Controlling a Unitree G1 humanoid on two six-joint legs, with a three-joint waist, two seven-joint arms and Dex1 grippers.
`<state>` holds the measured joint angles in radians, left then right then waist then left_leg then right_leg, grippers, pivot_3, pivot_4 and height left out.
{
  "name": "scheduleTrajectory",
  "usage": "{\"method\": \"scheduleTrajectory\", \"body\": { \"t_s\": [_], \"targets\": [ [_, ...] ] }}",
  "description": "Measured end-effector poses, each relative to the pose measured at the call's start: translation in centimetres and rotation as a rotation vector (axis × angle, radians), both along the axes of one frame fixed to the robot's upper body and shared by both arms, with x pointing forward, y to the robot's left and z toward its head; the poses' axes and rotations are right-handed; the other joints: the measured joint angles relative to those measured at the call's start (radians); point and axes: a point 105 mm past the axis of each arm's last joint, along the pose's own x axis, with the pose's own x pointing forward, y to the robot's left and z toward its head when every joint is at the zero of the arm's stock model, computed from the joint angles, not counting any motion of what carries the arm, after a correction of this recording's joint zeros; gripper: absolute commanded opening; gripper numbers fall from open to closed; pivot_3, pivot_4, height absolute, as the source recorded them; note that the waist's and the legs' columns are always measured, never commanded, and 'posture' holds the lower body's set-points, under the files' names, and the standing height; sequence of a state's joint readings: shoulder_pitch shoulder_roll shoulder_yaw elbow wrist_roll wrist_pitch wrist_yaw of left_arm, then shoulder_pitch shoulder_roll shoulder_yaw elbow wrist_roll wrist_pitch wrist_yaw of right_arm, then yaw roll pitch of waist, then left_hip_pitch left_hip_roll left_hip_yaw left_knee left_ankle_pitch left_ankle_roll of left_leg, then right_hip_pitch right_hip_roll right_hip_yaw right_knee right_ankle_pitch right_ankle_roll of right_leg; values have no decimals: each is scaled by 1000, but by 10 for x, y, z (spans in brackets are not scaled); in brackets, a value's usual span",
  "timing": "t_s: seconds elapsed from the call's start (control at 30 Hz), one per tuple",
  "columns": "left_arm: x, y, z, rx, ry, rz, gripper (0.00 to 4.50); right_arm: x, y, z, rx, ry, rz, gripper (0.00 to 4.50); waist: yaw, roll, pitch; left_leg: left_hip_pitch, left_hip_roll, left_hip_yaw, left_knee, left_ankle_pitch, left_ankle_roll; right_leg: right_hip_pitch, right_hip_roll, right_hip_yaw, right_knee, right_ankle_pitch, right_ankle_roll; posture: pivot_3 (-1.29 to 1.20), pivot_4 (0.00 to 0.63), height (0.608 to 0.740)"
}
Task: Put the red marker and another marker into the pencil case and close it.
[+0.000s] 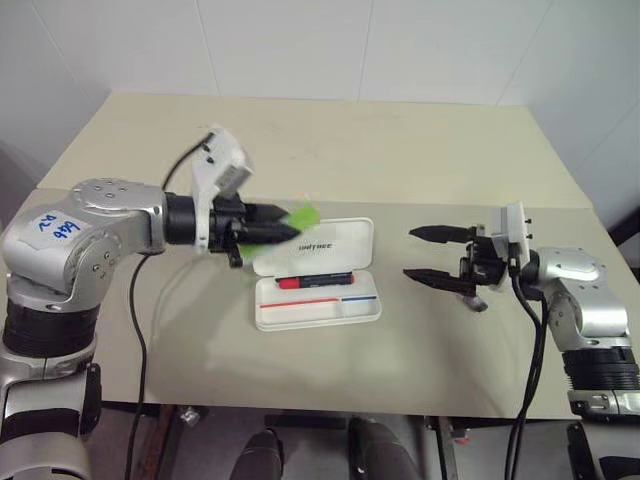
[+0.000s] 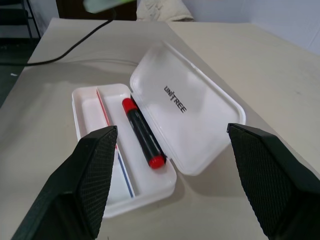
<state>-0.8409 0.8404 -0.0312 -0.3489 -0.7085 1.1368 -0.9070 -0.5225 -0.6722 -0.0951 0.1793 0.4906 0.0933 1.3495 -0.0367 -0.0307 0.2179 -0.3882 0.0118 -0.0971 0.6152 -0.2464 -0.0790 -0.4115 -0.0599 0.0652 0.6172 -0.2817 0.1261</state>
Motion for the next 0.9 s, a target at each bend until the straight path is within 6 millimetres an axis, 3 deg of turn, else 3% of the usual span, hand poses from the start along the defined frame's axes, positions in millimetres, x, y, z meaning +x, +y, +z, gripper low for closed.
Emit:
{"method": "scheduleTrajectory", "body": {
  "t_s": [0.27, 0.6, 0.9],
  "targets": [
    [-22, -12, -41, 171, 190, -153, 1084, -4, -7, -14, -7, 28, -17, 4500, 2, 0, 0, 1, 0, 0, 1, 1, 0, 0, 0, 1, 1, 0, 0, 0, 150, 740],
    [-6, -13, -77, 279, 224, -133, 1084, -25, -13, -25, 7, 33, 33, 4500, 6, 0, 0, 1, 0, 0, 2, 1, 0, 0, 0, 1, 2, 0, 0, 0, 150, 740],
    [8, -10, -90, 318, 234, -116, 1084, -31, -17, -31, -22, 32, 49, 4500, 7, 0, 0, 1, -1, 0, 4, 1, 1, 0, 1, 2, 3, 0, 0, 0, 150, 740]
  ]
}}
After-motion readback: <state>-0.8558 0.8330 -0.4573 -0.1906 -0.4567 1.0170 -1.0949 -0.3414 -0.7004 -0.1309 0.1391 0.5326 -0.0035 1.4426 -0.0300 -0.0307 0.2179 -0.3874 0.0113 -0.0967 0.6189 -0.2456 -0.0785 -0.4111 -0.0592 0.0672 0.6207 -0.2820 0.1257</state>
